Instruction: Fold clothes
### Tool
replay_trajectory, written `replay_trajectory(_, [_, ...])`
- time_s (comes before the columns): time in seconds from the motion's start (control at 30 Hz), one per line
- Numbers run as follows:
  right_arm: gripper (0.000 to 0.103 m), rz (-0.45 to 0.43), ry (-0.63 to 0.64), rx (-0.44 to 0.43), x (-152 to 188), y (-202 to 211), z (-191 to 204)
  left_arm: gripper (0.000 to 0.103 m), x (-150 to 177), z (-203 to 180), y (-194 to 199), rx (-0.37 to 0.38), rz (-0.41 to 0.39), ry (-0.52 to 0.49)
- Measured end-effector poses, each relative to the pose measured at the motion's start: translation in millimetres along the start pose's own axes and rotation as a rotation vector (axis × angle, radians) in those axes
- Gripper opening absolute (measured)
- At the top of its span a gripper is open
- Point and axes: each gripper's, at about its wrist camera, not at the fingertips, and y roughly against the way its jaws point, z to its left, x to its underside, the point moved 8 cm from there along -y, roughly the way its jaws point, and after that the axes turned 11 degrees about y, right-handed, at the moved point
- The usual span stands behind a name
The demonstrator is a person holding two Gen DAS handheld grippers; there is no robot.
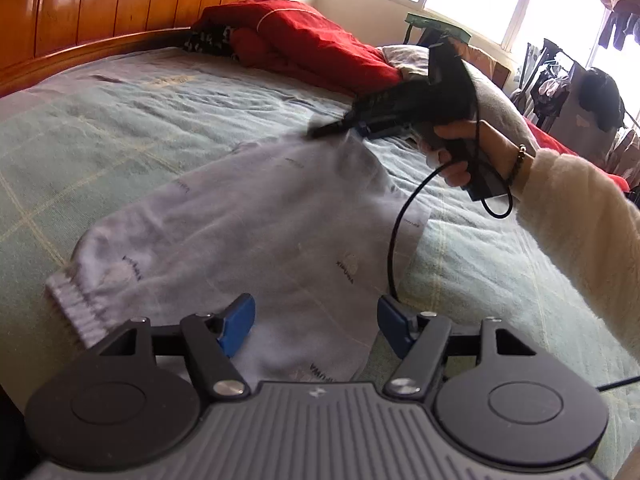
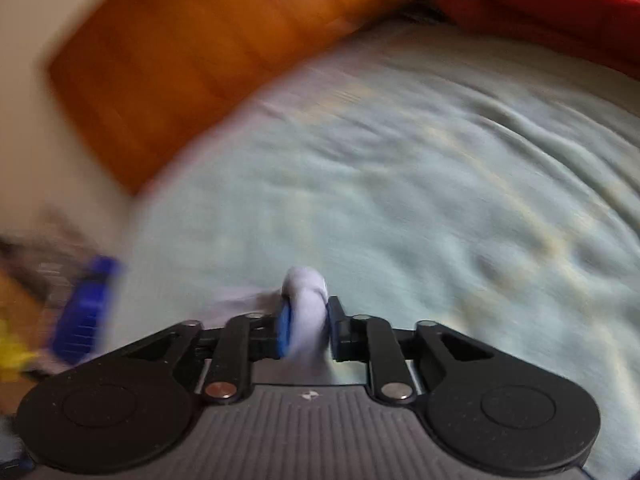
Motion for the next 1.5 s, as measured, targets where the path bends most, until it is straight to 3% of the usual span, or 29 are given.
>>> replay_trajectory(0.03, [0.033, 0.018, -0.015, 0.053, 1, -2, -8, 0.068, 0, 1, 0, -0.005, 0.001, 0.005])
replay_trajectory(0.07, [0.034, -0.010, -0.039, 0.048, 0, 4, -10, 0.068, -1, 2, 1, -0.006, 0.002, 0.012])
replay_trajectory(0.2, [0.034, -0.130, -0.108, -0.037, -1, 42, 0, 0.068, -11, 2, 9, 0.011, 0.000, 0.022])
replay_trajectory(0.37, [0.040, -0.038, -0.035, -0.097, 37, 69, 39, 0.069, -57, 9, 2, 0.022, -0.018, 0.056])
replay_trajectory(0.47, [0.041, -0.008, 0.020, -0.119, 69, 77, 64, 0.060, -97, 22, -27, 0.023, 0.008, 0.112])
replay_trajectory(0.53, [0.041, 0.004, 0.051, -0.134, 91, 83, 79, 0.047, -122, 32, -54, -0.001, 0.036, 0.129])
replay_trajectory(0.67, [0.042, -0.020, 0.097, -0.167, 113, 102, 106, 0.038, -156, 53, -109, -0.046, 0.070, 0.187])
replay_trajectory(0.77, [0.048, -0.046, 0.136, -0.176, 125, 112, 119, 0.032, -164, 63, -136, -0.043, 0.086, 0.249])
replay_trajectory(0.93, [0.049, -0.070, 0.167, -0.203, 133, 113, 130, 0.032, -159, 57, -160, -0.075, 0.117, 0.211])
replay_trajectory(1.1, [0.049, -0.075, 0.208, -0.171, 136, 108, 136, 0.032, -146, 28, -164, -0.140, 0.125, 0.029])
replay_trajectory(1.17, [0.049, -0.076, 0.226, -0.149, 136, 109, 136, 0.020, -142, 19, -163, -0.162, 0.119, -0.021])
replay_trajectory(1.2, [0.049, -0.076, 0.234, -0.138, 136, 109, 136, 0.007, -142, 14, -161, -0.152, 0.114, -0.028])
replay_trajectory(1.27, [0.049, -0.078, 0.251, -0.117, 137, 110, 136, 0.006, -147, 11, -155, -0.168, 0.069, -0.041])
replay_trajectory(1.37, [0.049, -0.088, 0.254, -0.103, 137, 111, 133, 0.006, -162, 21, -146, -0.188, -0.011, 0.023])
replay_trajectory(1.5, [0.050, -0.091, 0.237, -0.084, 135, 108, 126, 0.009, -175, 41, -139, -0.224, -0.060, 0.116])
